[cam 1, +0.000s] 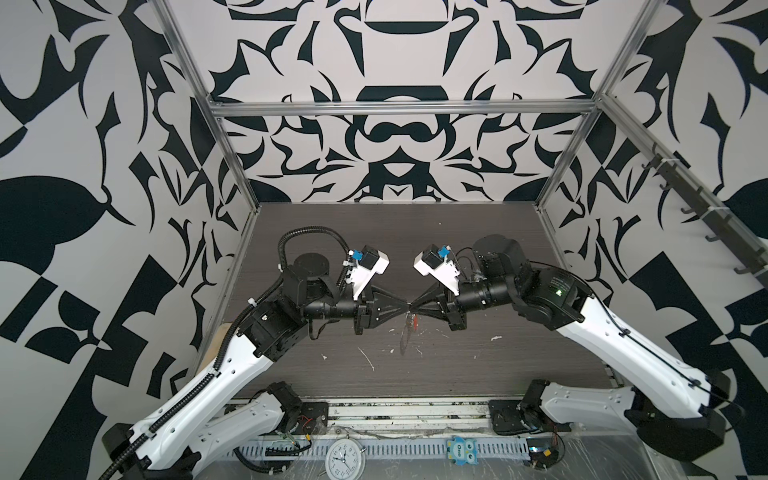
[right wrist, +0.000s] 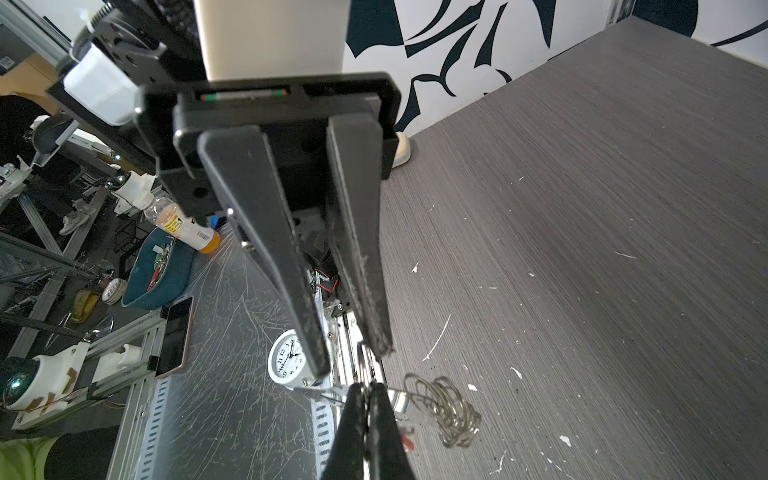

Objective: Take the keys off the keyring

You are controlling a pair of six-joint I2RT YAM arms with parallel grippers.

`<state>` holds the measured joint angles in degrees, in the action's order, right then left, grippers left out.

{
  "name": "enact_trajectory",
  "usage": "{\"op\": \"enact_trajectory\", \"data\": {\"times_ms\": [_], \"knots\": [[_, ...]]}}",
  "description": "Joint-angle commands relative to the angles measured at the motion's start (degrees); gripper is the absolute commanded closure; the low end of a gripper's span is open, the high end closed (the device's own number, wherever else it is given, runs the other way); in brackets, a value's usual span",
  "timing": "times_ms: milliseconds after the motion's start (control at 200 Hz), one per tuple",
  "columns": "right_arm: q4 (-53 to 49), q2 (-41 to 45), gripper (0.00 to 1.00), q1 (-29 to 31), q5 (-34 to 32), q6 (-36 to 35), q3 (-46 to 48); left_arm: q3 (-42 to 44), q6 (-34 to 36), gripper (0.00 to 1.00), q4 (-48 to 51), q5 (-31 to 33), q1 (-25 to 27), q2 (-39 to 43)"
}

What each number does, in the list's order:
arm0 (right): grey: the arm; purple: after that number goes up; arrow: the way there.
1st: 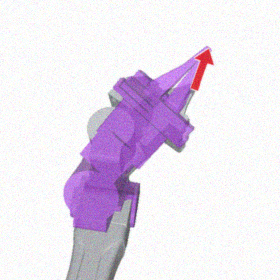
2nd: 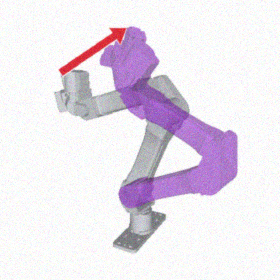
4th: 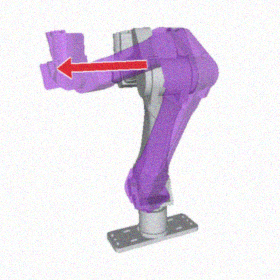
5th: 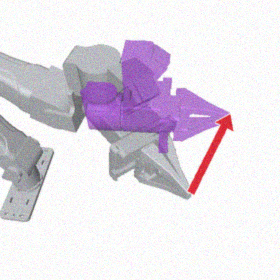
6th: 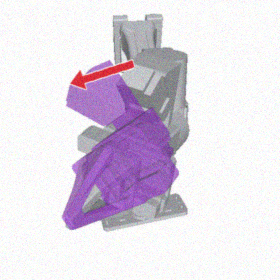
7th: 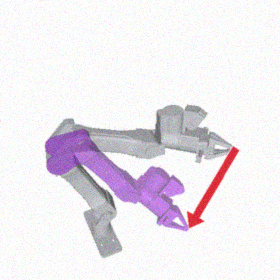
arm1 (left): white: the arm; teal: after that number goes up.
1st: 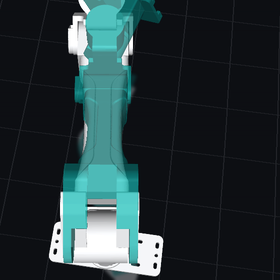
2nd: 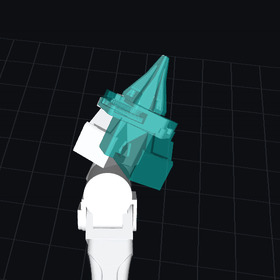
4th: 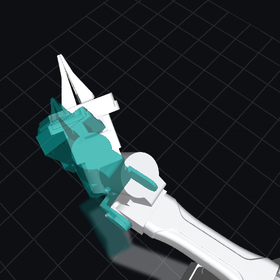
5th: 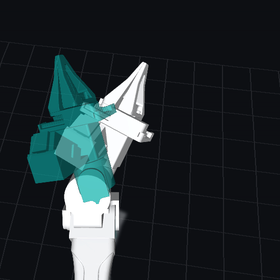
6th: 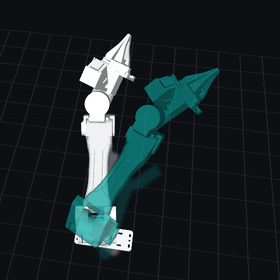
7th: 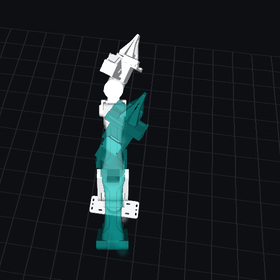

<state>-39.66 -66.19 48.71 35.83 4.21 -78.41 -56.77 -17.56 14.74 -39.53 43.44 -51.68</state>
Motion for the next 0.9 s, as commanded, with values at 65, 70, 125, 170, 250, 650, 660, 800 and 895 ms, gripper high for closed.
{"op": "enact_trajectory", "data": {"times_ms": [65, 70, 125, 170, 250, 650, 660, 800, 895], "knots": [[2.3, 0.2, 1.0, -0.2, 0.5, -0.5, -3.3, -2.0, -0.1, 0.83, 0.8, -1.1, 0.0, -0.4], [2.3, 0.2, 1.0, -0.2, 0.5, -0.5, -3.3, -2.0, -0.1, 0.83, 0.8, -1.1, -0.1, -0.4], [2.5, 0.1, 1.0, -0.3, 0.5, -0.2, -3.3, -1.9, -0.4, 0.87, 0.2, -1.1, -0.1, -0.4], [2.9, 0.2, 1.0, -0.2, 0.5, 0.0, -3.2, -1.6, -0.9, 0.92, -0.7, -1.0, -0.1, -0.2], [4.0, 0.3, 1.0, -0.2, 0.4, 0.7, -2.6, -0.9, -2.0, 1.0, -3.2, -0.8, -0.1, 0.2], [8.4, 3.7, 0.76, -0.2, -0.9, 1.9, 2.7, 0.6, -2.8, 1.0, -6.6, 0.4, -0.1, 2.5], [8.6, 3.7, 0.76, -0.2, -0.8, 2.0, 2.8, 0.6, -2.8, 1.0, -6.7, 0.4, -0.1, 2.5], [9.7, 3.8, 0.9, -0.2, -0.4, 2.6, 3.6, 0.9, -3.5, 1.0, -7.6, 0.8, -0.1, 2.6], [10.4, 3.4, 1.0, -0.2, 0.0, 3.0, 3.9, 1.7, -4.2, 1.0, -9.1, 2.2, -0.1, 3.1]]}}
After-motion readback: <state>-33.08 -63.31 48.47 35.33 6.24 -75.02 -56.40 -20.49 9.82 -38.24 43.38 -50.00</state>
